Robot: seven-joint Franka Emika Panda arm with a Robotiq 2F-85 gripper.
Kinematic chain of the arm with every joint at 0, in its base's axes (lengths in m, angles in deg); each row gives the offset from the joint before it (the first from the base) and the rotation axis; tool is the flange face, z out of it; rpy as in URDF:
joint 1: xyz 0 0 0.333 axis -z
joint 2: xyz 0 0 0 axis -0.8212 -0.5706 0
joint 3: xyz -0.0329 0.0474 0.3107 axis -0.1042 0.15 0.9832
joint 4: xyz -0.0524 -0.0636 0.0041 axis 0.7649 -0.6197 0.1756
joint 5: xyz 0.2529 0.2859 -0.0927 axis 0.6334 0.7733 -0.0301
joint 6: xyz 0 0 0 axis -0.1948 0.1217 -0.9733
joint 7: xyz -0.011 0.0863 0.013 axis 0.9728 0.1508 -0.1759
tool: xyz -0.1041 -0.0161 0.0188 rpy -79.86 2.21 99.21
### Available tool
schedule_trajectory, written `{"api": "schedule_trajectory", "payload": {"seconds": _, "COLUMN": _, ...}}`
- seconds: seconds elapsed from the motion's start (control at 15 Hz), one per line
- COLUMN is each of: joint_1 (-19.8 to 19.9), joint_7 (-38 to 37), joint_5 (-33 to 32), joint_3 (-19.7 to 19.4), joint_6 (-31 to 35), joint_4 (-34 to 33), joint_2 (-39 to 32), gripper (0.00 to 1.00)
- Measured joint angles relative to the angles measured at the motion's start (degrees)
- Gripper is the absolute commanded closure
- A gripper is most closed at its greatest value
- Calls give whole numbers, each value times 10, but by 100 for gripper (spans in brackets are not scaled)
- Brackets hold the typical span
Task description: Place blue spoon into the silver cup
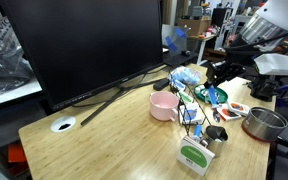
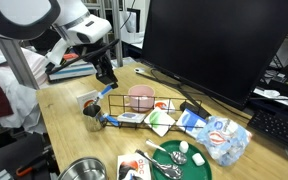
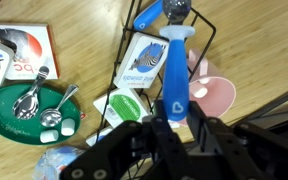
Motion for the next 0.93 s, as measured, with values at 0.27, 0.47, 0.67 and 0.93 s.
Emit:
{"api": "schedule_trajectory", "payload": {"seconds": 0.27, "joint_1": -2, "joint_7": 7, "joint_5": 0, "joint_3": -6, "joint_6": 0, "joint_4": -1, "joint_2": -3, "gripper": 73}}
{"api": "schedule_trajectory", "payload": {"seconds": 0.47, "joint_1": -2, "joint_7": 7, "joint_5": 0, "joint_3": -6, "joint_6": 0, "joint_4": -1, "joint_2": -3, "gripper": 93}}
{"api": "schedule_trajectory", "payload": {"seconds": 0.67, "joint_1": 9, "joint_7": -11, "joint_5": -12, "joint_3": 14, "joint_6": 3, "joint_4": -1, "joint_2": -3, "gripper": 93}}
{"api": "schedule_trajectory", "payload": {"seconds": 0.93, "joint_1": 52, "joint_7": -90, "joint_5": -78, "joint_3": 77, "joint_6": 5, "joint_4": -1, "joint_2": -3, "gripper": 93}}
